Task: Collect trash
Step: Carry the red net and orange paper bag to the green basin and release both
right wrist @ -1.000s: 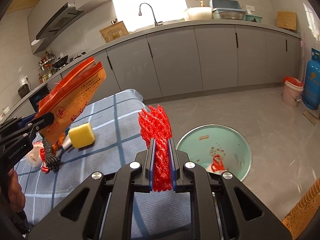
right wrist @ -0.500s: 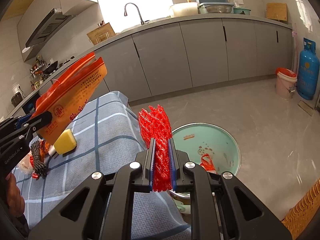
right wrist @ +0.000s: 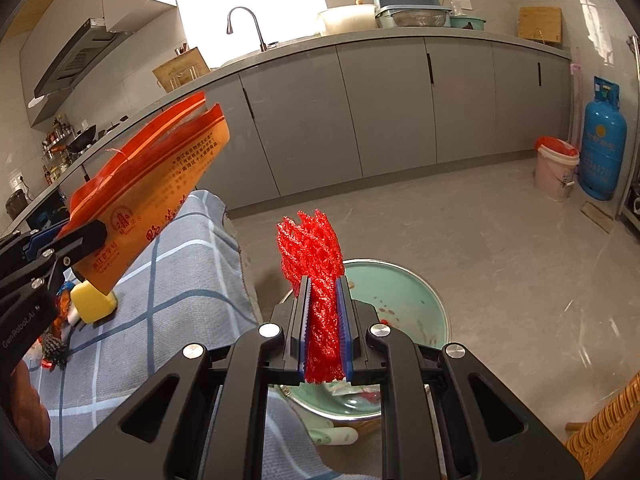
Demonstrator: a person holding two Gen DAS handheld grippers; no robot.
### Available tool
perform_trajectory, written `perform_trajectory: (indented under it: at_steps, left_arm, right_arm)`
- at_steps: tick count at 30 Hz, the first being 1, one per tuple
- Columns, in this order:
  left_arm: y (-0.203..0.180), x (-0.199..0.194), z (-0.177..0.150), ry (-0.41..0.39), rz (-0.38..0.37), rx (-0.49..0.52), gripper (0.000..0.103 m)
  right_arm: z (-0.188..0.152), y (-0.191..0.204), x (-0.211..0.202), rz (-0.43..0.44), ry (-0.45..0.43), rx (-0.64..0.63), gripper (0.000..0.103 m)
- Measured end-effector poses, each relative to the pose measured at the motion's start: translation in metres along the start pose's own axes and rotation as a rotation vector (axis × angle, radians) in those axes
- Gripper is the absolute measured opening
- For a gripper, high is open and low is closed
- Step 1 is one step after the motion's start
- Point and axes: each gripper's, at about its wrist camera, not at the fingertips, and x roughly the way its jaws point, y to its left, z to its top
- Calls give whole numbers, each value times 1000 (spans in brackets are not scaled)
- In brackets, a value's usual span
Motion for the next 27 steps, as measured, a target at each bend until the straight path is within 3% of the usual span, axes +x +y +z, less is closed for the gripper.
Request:
perform_trajectory:
  at_steps: [15, 18, 20, 22, 27]
  left_arm:
    - [-29, 62, 0, 88, -112, -13, 29]
    - [-33, 71, -2, 94, -115, -8, 35]
    - [-32, 75, -4, 106, -114, -9, 45]
    - [-30, 79, -5, 117, -108, -15, 52]
    - [-23, 85, -11, 139, -104, -38, 58]
  right_arm:
    - [8, -25, 53, -50, 39, 3, 17]
    - [7, -31, 62, -60, 49, 16, 22]
    - [6, -37, 66, -80, 47, 29, 41]
    - [5, -43, 68, -85, 53, 43, 44]
    - [-1, -44, 67, -93, 58, 51, 50]
